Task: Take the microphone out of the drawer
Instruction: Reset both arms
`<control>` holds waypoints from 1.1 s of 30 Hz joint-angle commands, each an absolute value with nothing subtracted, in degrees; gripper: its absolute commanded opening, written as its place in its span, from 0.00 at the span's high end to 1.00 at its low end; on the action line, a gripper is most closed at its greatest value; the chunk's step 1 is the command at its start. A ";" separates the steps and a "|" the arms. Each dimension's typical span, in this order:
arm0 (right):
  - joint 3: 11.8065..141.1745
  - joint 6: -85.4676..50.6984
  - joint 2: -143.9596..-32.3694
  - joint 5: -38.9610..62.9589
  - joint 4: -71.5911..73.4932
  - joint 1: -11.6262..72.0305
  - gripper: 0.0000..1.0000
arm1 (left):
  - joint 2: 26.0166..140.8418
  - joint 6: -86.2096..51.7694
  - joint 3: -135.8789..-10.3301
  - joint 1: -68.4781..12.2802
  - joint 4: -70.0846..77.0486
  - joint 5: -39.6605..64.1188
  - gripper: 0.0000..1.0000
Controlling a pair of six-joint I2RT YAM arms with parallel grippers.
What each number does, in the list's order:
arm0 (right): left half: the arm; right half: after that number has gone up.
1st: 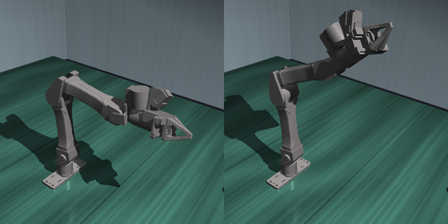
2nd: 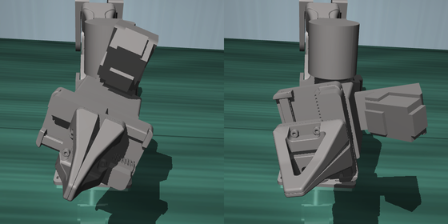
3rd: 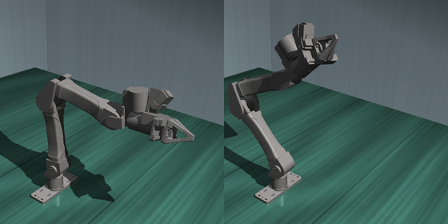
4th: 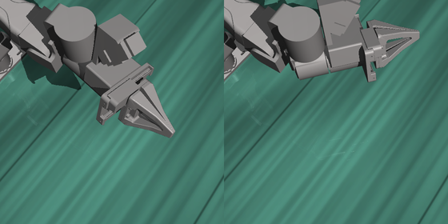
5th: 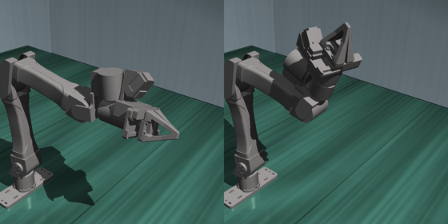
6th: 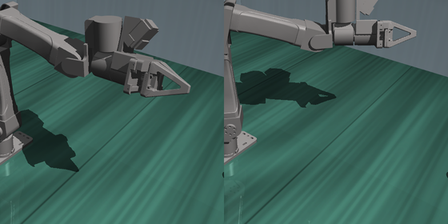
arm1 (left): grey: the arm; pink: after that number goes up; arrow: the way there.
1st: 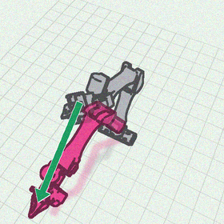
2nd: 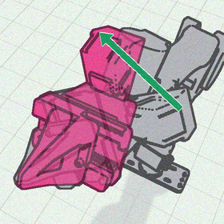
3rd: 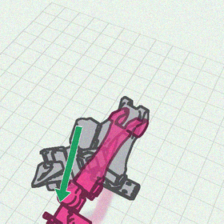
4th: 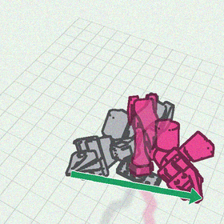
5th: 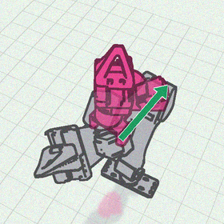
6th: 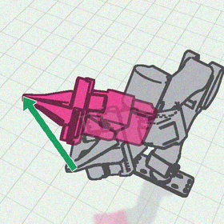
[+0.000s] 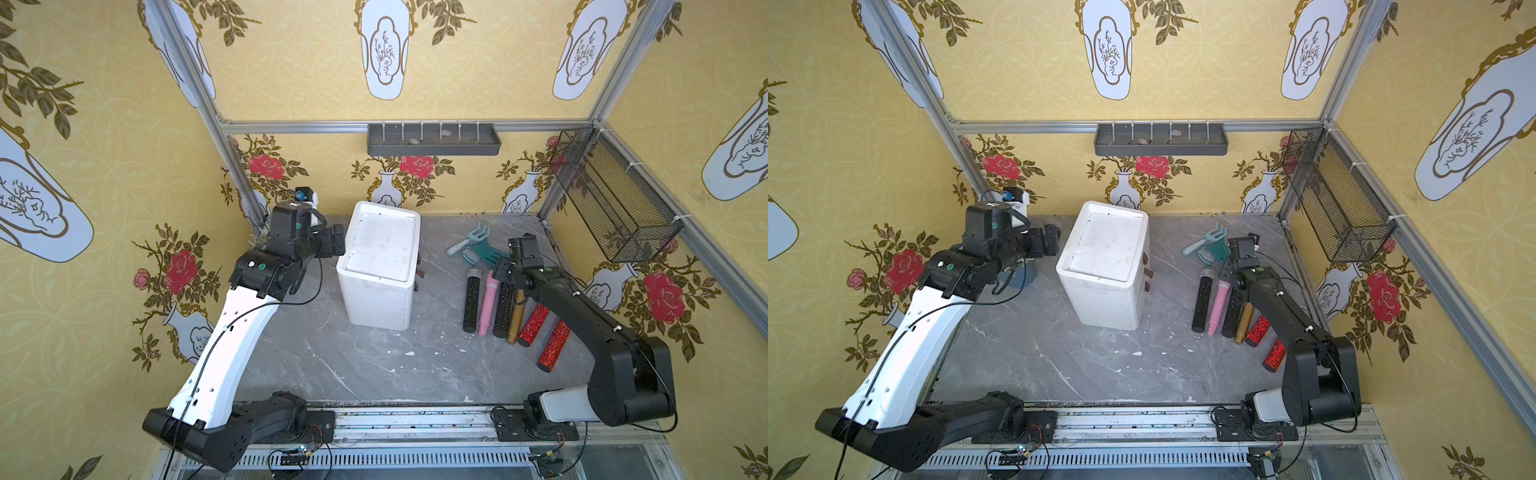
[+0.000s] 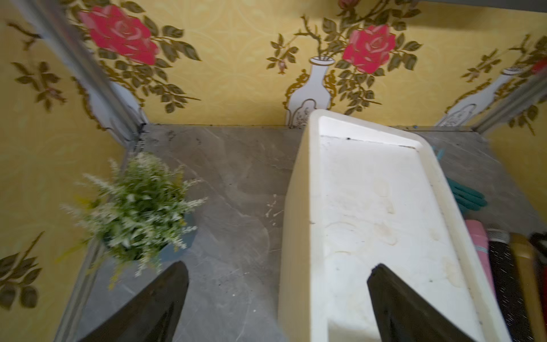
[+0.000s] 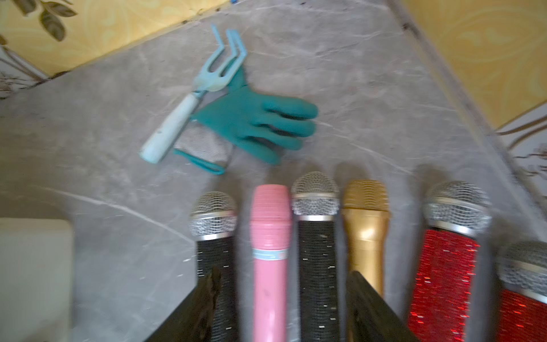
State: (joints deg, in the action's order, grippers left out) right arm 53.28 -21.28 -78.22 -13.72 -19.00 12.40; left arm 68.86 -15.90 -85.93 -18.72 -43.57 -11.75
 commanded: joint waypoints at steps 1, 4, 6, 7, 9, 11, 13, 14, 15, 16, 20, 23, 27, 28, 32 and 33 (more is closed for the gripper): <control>42.87 -12.68 -71.91 -17.34 -3.64 9.31 0.30 | 63.64 -16.48 -79.33 -12.42 -38.65 -16.16 0.00; 34.48 -10.50 -67.05 -17.32 5.06 6.38 0.29 | 58.61 -18.84 -70.14 -3.89 -33.05 -12.58 0.00; 32.21 -11.37 -66.53 -17.44 6.74 4.72 0.29 | 56.64 -19.13 -63.76 -0.21 -29.36 -10.97 0.00; 31.26 -11.23 -67.02 -17.53 7.81 4.20 0.29 | 55.85 -19.08 -60.00 1.12 -26.63 -9.89 0.00; 29.03 -9.18 -68.44 -18.38 11.52 4.08 0.29 | 54.91 -18.56 -52.38 2.83 -20.74 -8.04 0.00; 26.37 -6.85 -69.85 -19.59 17.09 4.12 0.28 | 54.67 -17.13 -44.41 3.14 -13.18 -9.22 0.00; 22.07 -4.11 -70.35 -19.79 26.45 4.06 0.27 | 55.29 -14.50 -35.80 3.16 -2.68 -9.84 0.00; 19.75 -2.65 -70.20 -19.42 31.32 4.12 0.28 | 55.72 -13.28 -32.41 3.12 2.07 -9.70 0.00; 16.46 -1.24 -69.74 -18.40 38.26 4.09 0.26 | 56.28 -11.51 -28.50 3.16 7.74 -9.09 0.00; 13.78 -1.96 -69.35 -16.08 43.11 3.40 0.23 | 56.82 -9.30 -25.00 3.11 13.89 -8.01 0.00; 6.56 -2.02 -72.38 -12.90 58.42 2.54 0.02 | 59.46 -3.06 -19.09 3.08 27.74 -5.32 0.00; 3.55 -2.26 -80.88 -14.69 70.95 2.51 0.02 | 63.93 -1.13 -19.88 3.08 29.38 -4.25 0.00; 7.31 -3.19 -81.29 -15.42 63.25 2.56 0.02 | 69.28 -0.57 -16.42 2.83 38.31 -3.90 0.00; 8.42 -3.99 -81.97 -14.46 62.17 1.32 0.02 | 70.64 -0.36 -14.98 2.59 42.34 -4.25 0.00; 8.96 -5.27 -81.77 -12.18 60.82 -0.61 0.02 | 71.26 0.22 -10.29 -0.05 50.22 -8.55 0.00; 8.75 -5.02 -82.22 -12.17 61.90 -0.59 0.02 | 73.39 0.40 -9.60 -0.04 54.19 -8.87 0.00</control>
State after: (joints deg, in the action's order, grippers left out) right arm 8.56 -3.62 -82.06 -13.34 61.34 -0.36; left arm 71.35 -0.56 -11.31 0.12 41.87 -6.35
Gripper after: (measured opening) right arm 0.977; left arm 0.999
